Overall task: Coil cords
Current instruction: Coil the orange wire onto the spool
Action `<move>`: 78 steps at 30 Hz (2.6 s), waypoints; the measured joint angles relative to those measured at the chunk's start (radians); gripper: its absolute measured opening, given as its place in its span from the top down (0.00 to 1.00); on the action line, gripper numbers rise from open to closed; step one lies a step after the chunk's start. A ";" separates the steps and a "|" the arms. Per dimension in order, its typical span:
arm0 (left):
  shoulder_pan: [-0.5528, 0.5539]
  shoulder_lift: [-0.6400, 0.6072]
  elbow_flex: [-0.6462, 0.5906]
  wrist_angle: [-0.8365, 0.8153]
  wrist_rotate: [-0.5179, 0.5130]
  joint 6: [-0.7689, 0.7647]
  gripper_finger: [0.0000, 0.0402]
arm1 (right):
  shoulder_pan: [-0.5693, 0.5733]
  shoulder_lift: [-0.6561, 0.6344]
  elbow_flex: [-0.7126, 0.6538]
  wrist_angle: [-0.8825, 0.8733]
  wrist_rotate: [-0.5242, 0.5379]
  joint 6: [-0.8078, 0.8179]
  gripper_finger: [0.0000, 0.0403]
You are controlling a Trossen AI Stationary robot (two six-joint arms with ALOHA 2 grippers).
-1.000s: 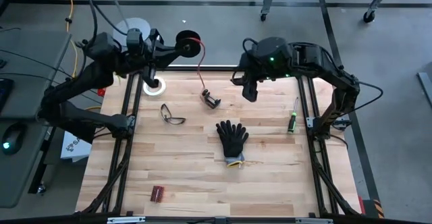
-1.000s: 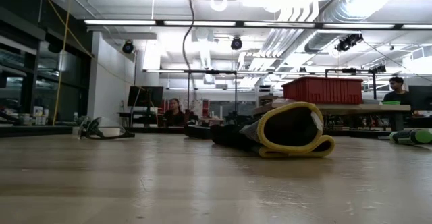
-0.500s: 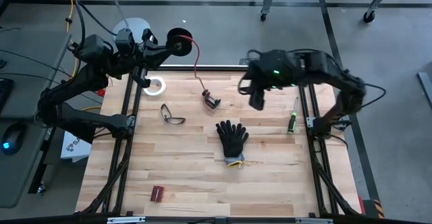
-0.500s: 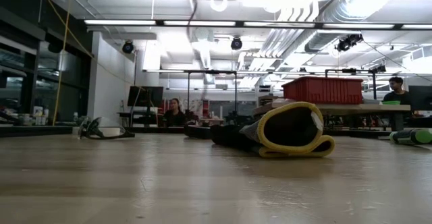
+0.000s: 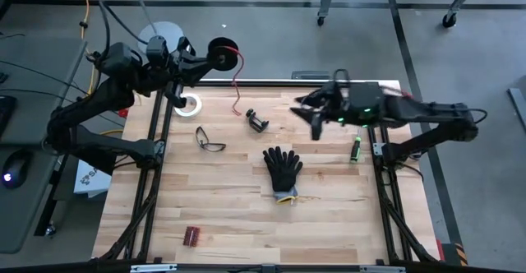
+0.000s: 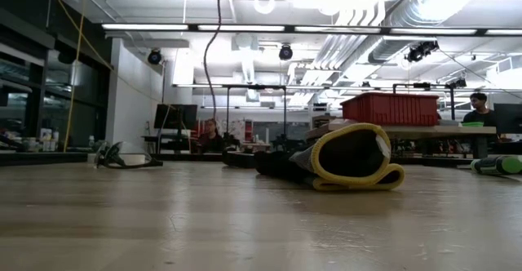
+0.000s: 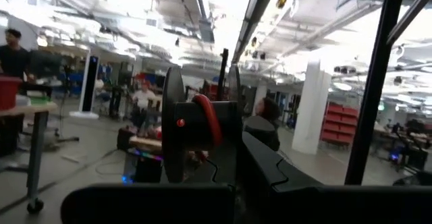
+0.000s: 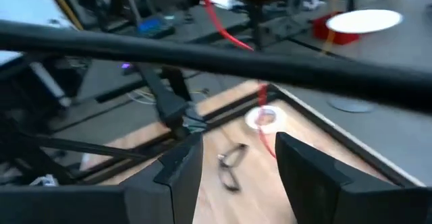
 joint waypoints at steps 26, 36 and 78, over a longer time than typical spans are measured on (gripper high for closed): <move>-0.009 -0.007 0.000 -0.094 -0.007 0.040 1.00 | -0.080 0.127 0.105 0.110 -0.108 -0.114 0.56; -0.004 -0.121 -0.230 0.076 -0.049 -0.036 1.00 | -0.088 0.127 0.105 0.093 -0.106 -0.103 0.56; 0.105 -0.048 -0.405 0.433 0.051 -0.328 1.00 | -0.173 0.140 0.105 0.009 -0.088 -0.154 0.56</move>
